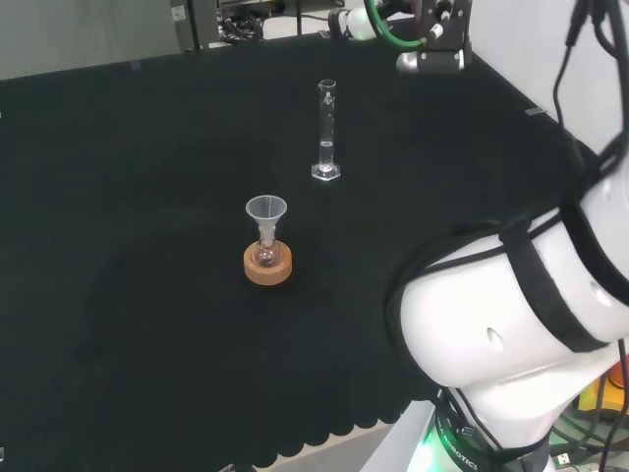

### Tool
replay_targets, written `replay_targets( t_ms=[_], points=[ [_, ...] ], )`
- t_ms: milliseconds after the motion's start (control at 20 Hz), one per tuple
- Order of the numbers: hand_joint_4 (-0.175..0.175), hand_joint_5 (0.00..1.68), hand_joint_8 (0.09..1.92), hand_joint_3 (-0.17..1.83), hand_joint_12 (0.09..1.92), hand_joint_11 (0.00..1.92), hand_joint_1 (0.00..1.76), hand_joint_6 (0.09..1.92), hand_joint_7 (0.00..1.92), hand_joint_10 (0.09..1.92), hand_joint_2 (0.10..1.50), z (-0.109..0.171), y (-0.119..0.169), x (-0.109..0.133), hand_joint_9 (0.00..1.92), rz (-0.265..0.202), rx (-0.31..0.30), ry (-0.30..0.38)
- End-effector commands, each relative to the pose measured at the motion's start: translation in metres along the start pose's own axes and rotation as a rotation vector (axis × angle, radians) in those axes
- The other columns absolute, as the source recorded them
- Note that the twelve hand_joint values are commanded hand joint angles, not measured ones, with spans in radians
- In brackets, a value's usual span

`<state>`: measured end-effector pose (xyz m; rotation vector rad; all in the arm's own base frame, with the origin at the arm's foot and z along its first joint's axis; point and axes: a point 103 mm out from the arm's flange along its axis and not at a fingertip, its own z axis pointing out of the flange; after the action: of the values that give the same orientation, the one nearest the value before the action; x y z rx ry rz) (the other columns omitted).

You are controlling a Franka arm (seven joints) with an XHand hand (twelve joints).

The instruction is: Pick up the graduated cylinder.

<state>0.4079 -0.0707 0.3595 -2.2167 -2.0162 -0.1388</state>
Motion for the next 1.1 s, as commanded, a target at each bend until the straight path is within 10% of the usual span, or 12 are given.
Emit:
replay_targets(
  t_ms=[50, 1100],
  points=[
    [-0.022, 0.30, 0.53, 0.25, 1.37, 0.14, 0.48, 0.09, 0.14, 0.65, 1.03, 0.058, 0.067, -0.033, 0.30, -0.028, -0.013, 0.093],
    [-0.030, 0.31, 0.58, 0.30, 1.37, 0.17, 0.57, 0.09, 0.15, 0.64, 0.94, 0.143, 0.130, -0.047, 0.34, -0.055, 0.019, 0.235]
  ],
)
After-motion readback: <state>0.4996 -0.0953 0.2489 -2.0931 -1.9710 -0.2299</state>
